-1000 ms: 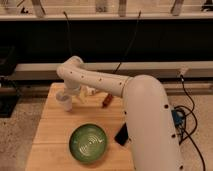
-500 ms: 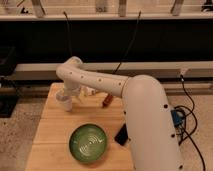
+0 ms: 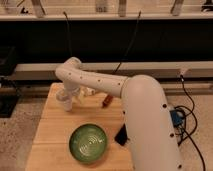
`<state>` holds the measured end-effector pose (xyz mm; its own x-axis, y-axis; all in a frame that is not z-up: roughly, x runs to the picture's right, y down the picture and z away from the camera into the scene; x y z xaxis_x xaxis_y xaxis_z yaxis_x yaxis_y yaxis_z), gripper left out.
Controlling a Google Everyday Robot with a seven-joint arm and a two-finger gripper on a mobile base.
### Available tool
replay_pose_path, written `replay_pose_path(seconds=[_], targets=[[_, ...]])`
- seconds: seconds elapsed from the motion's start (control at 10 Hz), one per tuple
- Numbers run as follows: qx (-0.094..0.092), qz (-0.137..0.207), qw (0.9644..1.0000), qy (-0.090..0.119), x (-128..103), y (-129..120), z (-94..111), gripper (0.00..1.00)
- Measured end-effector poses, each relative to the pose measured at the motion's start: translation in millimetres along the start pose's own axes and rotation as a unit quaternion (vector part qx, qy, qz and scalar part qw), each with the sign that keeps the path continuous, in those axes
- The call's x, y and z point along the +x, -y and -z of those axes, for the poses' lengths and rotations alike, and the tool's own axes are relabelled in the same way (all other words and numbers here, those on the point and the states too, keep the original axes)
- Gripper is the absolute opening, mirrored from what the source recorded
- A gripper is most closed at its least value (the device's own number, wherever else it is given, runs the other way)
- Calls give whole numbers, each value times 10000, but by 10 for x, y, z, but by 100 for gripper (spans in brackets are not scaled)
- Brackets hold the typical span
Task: Place the ceramic cup in the ceramic bowl
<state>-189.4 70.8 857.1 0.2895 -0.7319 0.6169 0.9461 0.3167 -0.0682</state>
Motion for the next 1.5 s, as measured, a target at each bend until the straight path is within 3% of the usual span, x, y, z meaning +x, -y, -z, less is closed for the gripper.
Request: replay_pose_path(seconds=[0.2,0.7,0.8,1.2,1.5], targets=[[-25,19,10000,9,-16,5,-14,74],[-45,44,10000,19,-51,25,-40,79],[-48,46,10000,20,-57,29,-43,75],[-59,58,10000,18,-76,40,-40,41],[-44,80,10000,-4,-81,31,45,8]])
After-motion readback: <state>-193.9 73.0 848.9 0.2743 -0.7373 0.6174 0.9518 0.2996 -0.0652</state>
